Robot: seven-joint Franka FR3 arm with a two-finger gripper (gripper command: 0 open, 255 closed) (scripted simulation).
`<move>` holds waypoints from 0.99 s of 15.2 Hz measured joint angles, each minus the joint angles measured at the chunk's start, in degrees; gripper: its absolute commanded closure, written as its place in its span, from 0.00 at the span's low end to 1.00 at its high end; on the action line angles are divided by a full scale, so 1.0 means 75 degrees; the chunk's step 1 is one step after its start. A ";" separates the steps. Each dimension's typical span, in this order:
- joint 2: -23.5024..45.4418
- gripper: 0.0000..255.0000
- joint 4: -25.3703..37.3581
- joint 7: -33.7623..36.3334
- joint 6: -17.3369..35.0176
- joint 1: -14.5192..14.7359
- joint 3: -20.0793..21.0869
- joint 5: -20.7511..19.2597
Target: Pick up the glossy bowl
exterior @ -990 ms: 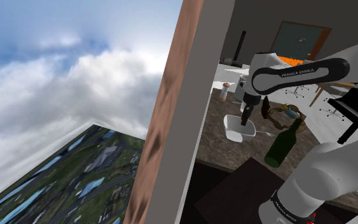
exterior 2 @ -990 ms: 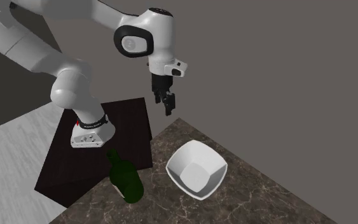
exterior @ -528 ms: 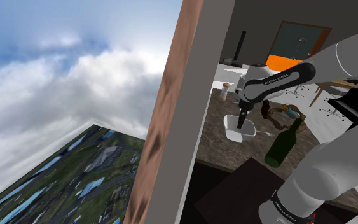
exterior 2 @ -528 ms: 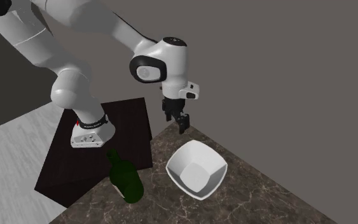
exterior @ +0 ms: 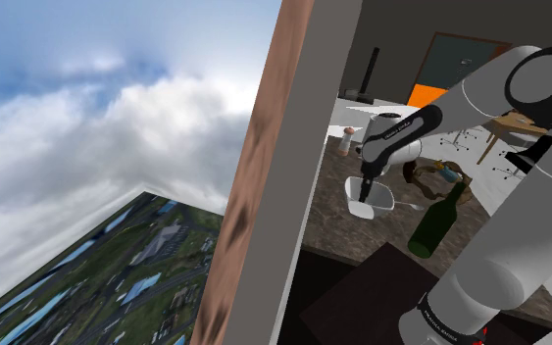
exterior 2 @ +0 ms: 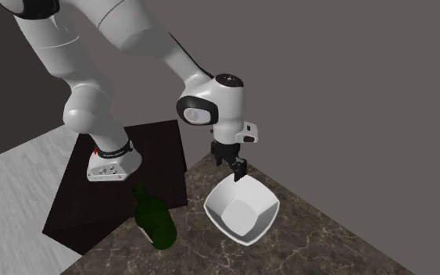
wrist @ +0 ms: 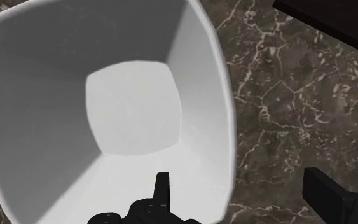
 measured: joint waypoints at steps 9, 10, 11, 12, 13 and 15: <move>0.0611 1.00 -0.0111 -0.0209 0.0692 -0.0002 0.0019 0.0341; 0.0610 1.00 -0.0112 -0.0209 0.0695 -0.0002 0.0019 0.0341; 0.0610 1.00 -0.0113 -0.0209 0.0696 -0.0001 0.0019 0.0341; 0.0610 1.00 -0.0113 -0.0209 0.0697 -0.0001 0.0020 0.0342; 0.0611 1.00 -0.0113 -0.0208 0.0697 -0.0001 0.0020 0.0342; 0.0610 1.00 -0.0112 -0.0208 0.0695 -0.0001 0.0020 0.0341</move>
